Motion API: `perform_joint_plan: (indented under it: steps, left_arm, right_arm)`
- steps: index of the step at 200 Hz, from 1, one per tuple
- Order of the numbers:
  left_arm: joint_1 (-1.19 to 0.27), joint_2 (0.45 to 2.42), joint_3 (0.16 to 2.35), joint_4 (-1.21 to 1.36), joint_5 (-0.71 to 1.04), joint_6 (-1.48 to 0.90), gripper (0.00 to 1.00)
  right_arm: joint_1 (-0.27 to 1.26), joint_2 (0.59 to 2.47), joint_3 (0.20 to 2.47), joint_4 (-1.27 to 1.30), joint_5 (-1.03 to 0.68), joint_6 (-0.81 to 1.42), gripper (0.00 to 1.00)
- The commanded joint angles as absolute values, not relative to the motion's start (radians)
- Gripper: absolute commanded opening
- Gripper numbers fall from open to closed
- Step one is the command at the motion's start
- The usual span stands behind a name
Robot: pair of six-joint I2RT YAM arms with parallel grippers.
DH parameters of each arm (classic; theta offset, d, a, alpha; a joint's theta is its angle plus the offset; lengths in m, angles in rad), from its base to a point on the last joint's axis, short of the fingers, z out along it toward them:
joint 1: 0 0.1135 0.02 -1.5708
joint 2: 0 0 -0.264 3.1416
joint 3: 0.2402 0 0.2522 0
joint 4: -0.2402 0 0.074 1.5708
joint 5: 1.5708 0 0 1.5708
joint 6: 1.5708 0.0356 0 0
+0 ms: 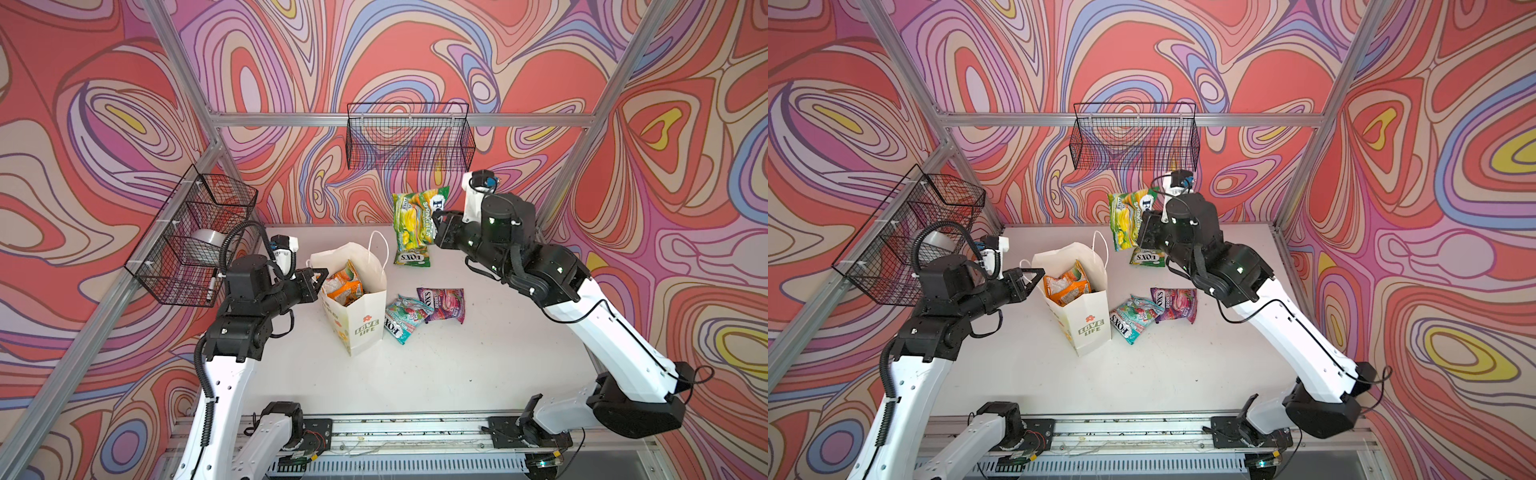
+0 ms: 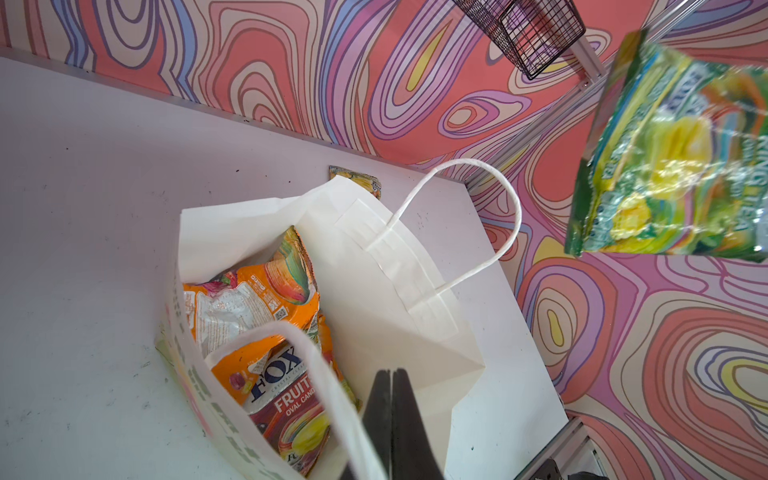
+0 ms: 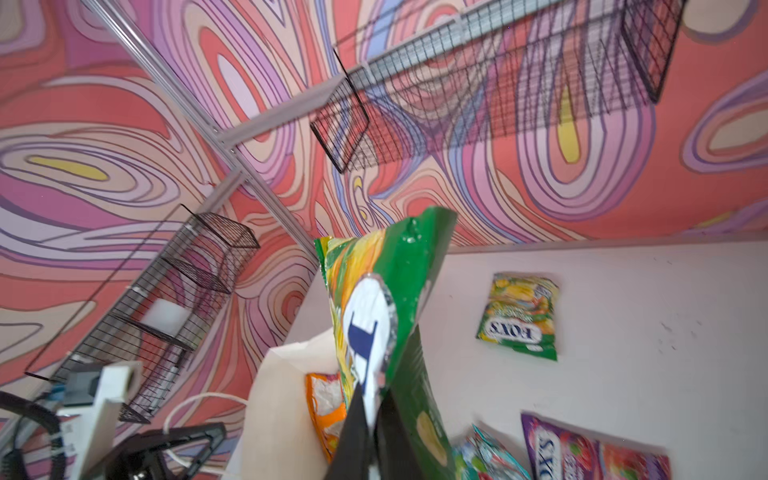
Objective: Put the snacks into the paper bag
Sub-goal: 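Lift the Spring Tea packet with the right gripper and raise it high, then carry the Spring Tea packet over the bag and lower it inside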
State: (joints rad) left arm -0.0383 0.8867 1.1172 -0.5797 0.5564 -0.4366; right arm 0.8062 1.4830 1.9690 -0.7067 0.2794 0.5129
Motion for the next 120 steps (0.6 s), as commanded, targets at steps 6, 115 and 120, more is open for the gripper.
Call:
perform_joint_plan:
  steps: [6,115,120]
  left_arm:
    - [-0.032,0.879,1.124,-0.511,0.557,-0.411,0.0]
    - [-0.032,0.854,1.119,-0.51,0.527,-0.393,0.0]
    - [-0.032,0.855,1.118,-0.511,0.527,-0.394,0.0]
  right_arm:
    - [0.849,1.621,2.135,-0.68,0.212,0.44,0.0]
    - [0.981,1.95,2.239,-0.715,0.165,0.436,0.0]
    - [0.981,1.951,2.231,-0.719,0.166,0.438,0.0]
